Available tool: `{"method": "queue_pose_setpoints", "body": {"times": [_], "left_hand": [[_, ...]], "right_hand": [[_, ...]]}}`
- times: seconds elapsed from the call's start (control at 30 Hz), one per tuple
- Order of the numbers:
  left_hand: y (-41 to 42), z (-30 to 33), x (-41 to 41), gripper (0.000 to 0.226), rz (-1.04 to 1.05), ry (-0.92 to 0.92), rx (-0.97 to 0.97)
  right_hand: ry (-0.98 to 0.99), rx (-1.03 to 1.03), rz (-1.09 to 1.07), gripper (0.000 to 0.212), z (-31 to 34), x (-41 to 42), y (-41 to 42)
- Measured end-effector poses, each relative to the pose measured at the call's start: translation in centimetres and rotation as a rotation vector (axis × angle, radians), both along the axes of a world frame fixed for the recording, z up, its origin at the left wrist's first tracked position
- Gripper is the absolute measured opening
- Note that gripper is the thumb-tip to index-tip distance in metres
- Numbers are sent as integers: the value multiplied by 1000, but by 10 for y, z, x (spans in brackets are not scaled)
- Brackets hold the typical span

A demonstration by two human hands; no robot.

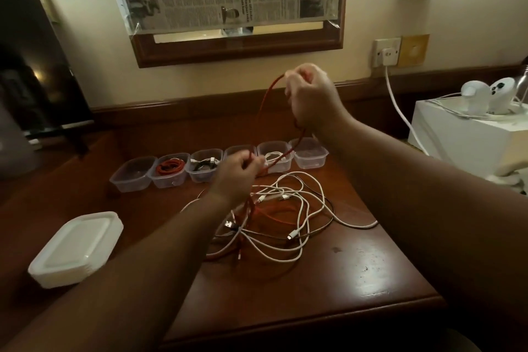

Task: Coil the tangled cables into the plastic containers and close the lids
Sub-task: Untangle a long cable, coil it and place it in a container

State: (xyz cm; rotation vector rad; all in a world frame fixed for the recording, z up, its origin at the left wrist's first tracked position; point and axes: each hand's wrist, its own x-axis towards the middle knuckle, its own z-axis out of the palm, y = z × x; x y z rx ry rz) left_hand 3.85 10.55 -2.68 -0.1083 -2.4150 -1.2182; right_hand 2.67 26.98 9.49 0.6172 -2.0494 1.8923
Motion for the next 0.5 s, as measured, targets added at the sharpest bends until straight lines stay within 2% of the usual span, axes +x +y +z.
{"method": "queue_pose_setpoints", "body": {"times": [0.13, 0.2, 0.27, 0.37, 0.4, 0.47, 0.5], "left_hand": [[6, -14, 7, 24, -10, -131, 176], [3, -11, 8, 26, -12, -195, 224], [0, -4, 9, 26, 37, -169, 240], [-7, 21, 8, 25, 107, 15, 490], [-7, 33, 9, 24, 98, 56, 541], [-10, 51, 7, 26, 77, 102, 465], [-11, 57, 4, 28, 75, 114, 410]], "right_hand": [[-232, -554, 312, 20, 6, 9, -3], [-339, -611, 428, 25, 8, 15, -4], [-361, -402, 368, 20, 8, 15, -2], [-286, 258, 108, 11, -2, 13, 2], [-251, 450, 67, 23, -8, 12, 2], [-163, 713, 96, 45, -19, 11, 0], [-123, 797, 132, 47, -23, 13, 0]]}}
